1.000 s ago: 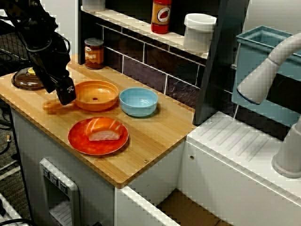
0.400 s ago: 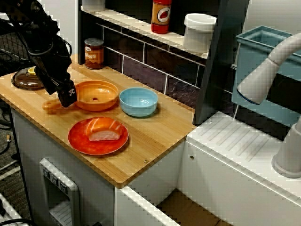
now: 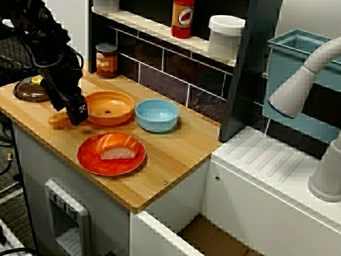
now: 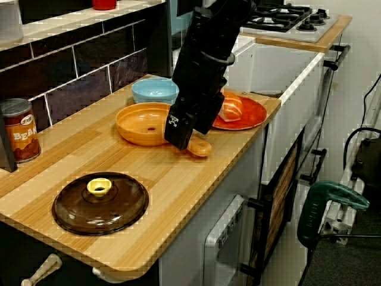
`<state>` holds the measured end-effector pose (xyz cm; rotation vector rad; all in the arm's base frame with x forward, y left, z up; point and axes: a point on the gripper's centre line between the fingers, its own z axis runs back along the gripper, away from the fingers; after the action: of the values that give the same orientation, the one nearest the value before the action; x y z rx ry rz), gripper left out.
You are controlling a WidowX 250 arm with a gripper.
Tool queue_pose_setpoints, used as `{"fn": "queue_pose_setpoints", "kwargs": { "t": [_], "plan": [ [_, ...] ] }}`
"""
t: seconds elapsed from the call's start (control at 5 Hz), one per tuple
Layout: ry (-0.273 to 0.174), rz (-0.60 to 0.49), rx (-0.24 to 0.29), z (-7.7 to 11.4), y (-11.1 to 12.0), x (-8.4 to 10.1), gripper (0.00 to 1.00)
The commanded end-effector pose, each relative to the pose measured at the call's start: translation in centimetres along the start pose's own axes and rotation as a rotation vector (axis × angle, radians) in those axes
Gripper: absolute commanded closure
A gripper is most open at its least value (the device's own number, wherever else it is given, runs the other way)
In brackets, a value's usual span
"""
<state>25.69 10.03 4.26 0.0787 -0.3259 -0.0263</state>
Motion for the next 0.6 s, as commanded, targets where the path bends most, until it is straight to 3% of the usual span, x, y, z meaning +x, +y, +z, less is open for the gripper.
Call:
{"fn": "queue_pose_setpoints", "kwargs": {
  "t": [0.0,0.2,0.4],
  "plan": [
    [-0.012,-0.006,0.017,-0.40,0.54,0.03,0.00],
    [-0.005,-0.006,0.020,-0.71,0.48,-0.04,0.00],
    [-0.004,0.005,0.019,-1.00,0.42,-0.17,1.00]
  ]
}}
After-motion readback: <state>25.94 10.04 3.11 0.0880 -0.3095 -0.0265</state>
